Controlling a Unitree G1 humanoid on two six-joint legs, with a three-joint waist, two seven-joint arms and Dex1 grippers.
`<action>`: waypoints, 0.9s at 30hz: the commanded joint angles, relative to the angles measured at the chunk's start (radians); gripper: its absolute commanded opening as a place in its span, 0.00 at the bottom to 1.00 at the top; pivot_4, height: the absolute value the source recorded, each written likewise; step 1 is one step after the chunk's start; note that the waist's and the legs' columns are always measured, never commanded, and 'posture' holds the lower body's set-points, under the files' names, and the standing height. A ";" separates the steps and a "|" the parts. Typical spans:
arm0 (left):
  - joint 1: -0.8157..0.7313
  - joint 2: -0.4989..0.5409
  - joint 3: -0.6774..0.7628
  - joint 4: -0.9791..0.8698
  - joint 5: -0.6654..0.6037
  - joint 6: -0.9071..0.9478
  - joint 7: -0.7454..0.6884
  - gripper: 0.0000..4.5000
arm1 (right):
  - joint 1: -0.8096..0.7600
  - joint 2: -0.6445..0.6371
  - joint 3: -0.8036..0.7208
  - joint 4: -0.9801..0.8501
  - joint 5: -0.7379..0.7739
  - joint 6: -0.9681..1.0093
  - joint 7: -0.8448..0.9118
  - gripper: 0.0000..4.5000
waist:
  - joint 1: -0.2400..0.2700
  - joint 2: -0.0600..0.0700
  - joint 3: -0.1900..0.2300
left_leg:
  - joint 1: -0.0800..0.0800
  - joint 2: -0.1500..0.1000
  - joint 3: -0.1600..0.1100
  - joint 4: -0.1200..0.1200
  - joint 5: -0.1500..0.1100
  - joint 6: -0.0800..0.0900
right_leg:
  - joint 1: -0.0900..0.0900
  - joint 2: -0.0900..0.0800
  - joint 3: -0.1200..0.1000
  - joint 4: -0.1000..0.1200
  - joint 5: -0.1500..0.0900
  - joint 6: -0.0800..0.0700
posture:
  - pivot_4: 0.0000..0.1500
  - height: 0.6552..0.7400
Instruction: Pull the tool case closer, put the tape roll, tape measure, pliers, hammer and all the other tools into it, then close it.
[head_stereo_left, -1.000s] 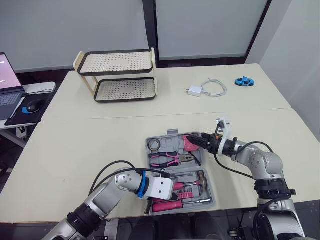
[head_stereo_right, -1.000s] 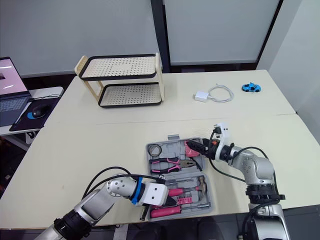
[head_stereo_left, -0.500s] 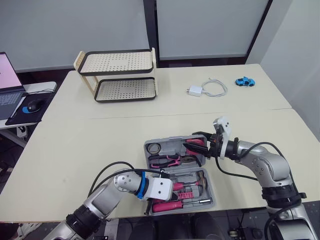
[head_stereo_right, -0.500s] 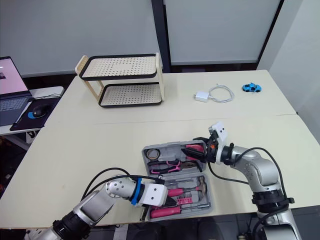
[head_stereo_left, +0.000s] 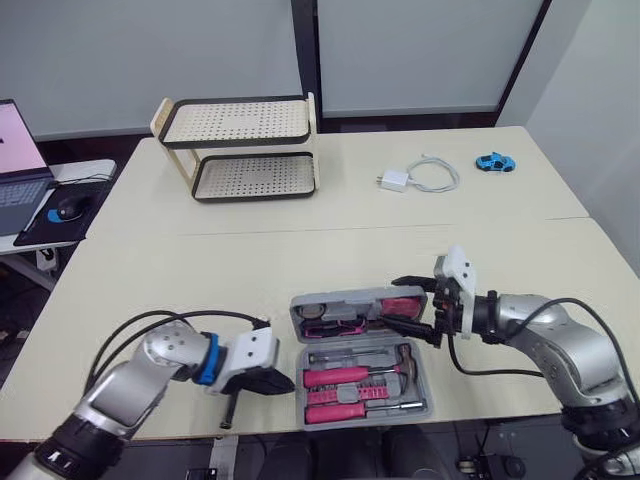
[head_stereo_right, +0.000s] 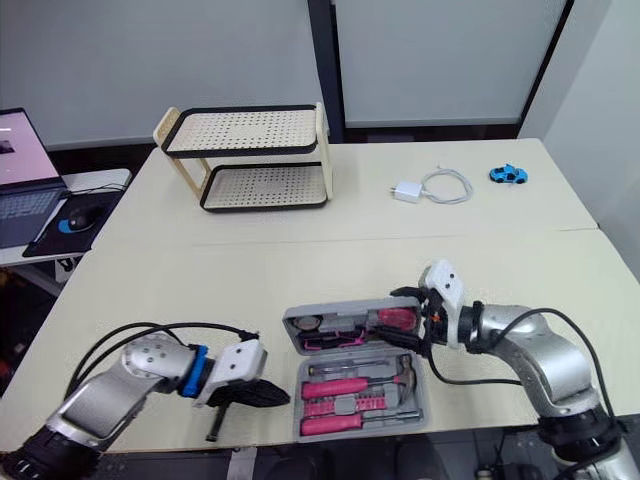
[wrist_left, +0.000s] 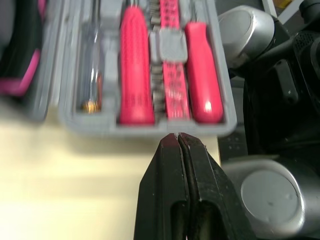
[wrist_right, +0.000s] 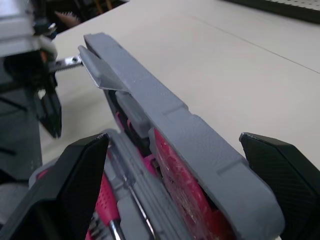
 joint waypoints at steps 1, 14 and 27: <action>0.016 0.025 0.055 0.037 -0.002 -0.018 0.007 0.00 | 0.054 -0.082 -0.014 -0.132 0.001 -0.039 0.051 1.00 | 0.004 -0.001 0.001 | 0.000 0.000 0.000 0.000 0.000 0.000 | 0.000 0.000 0.000 0.000 0.000 0.000 | 1.00 1.00; 0.104 0.045 0.129 0.001 0.031 0.000 0.105 0.00 | 0.481 -0.473 -0.345 -0.301 -0.081 -0.120 0.226 1.00 | 0.016 -0.006 0.005 | -0.001 0.000 0.001 0.000 0.000 0.000 | 0.003 -0.001 -0.001 -0.003 0.000 0.000 | 1.00 1.00; 0.066 -0.059 -0.024 -0.064 0.183 -0.003 0.229 0.00 | 0.265 -0.375 0.102 -0.096 -0.481 -0.265 0.064 0.22 | 0.013 -0.007 0.005 | -0.001 0.000 0.001 0.000 0.000 0.000 | 0.002 0.000 0.000 -0.002 0.000 0.000 | 1.00 1.00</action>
